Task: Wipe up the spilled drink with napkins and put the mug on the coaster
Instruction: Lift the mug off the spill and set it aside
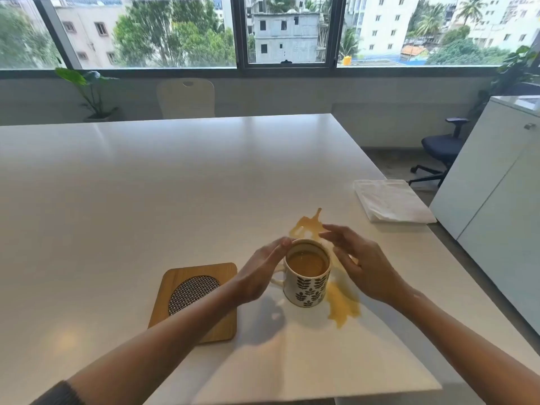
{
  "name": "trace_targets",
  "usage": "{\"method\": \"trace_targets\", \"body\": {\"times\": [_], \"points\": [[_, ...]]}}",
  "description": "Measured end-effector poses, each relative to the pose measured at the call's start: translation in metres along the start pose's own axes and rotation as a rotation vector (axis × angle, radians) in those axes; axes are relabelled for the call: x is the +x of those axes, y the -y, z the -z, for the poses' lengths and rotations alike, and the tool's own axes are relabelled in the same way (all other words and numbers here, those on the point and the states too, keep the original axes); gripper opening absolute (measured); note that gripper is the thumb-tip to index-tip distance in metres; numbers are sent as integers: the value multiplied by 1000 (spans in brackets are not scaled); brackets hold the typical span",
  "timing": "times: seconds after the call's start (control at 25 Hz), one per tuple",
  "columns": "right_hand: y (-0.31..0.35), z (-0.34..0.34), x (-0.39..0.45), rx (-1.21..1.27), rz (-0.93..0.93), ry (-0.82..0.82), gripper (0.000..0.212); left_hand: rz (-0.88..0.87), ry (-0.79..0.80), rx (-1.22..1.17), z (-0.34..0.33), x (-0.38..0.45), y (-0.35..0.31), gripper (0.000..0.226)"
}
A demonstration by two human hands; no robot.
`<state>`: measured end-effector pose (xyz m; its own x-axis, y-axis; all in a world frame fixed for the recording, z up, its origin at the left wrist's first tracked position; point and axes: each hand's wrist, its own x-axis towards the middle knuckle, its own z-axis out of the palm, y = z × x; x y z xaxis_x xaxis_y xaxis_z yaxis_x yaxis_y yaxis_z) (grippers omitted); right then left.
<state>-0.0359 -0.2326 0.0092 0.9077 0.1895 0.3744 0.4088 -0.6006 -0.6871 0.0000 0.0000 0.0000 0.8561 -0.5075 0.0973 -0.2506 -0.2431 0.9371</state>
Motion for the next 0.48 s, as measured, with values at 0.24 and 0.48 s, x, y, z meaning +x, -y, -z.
{"method": "trace_targets", "body": {"times": [0.24,0.48], "points": [[10,-10,-22,384,-153,248,73,30,16,-50,-4,-3,-7,57],[17,-26,-17,288,-150,208,82,-60,-32,77,-5,-3,-6,70]]}}
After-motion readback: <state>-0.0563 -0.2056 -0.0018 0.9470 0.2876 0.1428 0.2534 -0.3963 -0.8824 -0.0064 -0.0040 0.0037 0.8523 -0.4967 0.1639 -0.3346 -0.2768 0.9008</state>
